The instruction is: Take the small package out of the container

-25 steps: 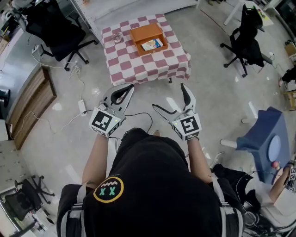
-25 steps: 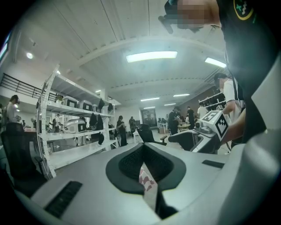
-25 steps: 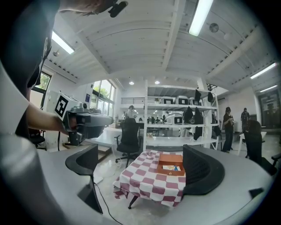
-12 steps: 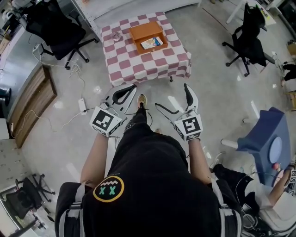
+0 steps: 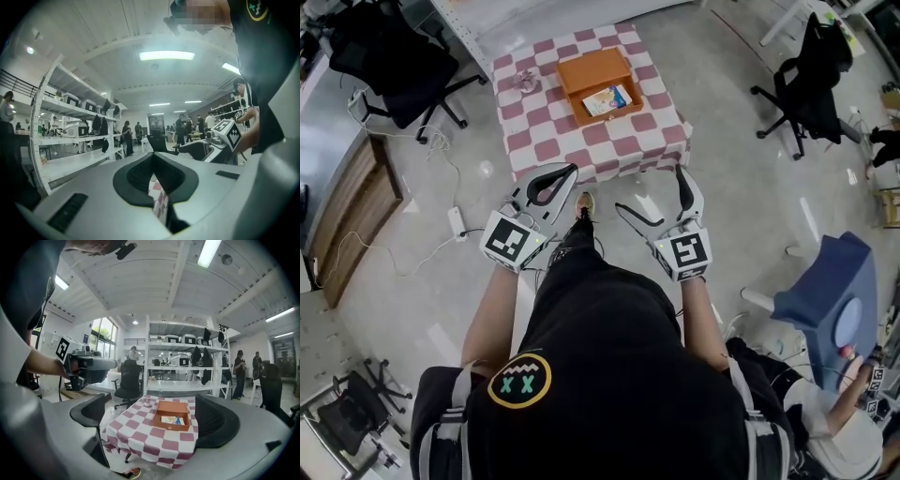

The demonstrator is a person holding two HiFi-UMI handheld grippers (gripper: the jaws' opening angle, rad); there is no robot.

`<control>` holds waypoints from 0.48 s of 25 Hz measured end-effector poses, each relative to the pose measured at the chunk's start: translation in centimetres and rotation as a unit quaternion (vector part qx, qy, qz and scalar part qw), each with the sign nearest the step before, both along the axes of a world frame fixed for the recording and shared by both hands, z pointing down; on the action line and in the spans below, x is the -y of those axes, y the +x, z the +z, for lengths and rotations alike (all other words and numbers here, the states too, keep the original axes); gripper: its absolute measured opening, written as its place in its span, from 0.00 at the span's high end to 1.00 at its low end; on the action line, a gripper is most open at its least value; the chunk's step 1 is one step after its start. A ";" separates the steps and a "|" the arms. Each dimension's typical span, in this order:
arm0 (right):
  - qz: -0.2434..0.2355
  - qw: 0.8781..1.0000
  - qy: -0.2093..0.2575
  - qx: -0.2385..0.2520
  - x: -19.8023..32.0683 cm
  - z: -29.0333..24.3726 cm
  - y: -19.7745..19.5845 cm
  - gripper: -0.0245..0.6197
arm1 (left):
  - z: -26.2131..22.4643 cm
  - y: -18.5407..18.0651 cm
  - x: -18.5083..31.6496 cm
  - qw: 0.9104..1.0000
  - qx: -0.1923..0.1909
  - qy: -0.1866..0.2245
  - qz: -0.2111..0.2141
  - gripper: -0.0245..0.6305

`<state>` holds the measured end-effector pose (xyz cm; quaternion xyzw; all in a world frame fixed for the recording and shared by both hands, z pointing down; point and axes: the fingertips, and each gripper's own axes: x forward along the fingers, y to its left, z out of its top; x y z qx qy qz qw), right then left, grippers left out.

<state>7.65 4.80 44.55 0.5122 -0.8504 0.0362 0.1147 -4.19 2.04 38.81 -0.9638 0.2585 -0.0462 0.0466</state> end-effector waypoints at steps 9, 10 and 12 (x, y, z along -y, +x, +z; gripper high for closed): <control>0.016 0.999 -0.040 -0.011 11.5 1.3 0.6 0.04 | 0.7 0.8 11.9 0.999 -0.012 -0.029 0.030 0.94; 0.018 0.999 -0.043 -0.012 12.7 1.3 0.6 0.04 | 0.5 0.9 13.1 0.999 -0.013 -0.027 0.035 0.94; 0.022 0.998 -0.049 -0.014 15.0 1.4 0.6 0.04 | 0.2 1.0 15.1 0.999 -0.011 -0.021 0.043 0.94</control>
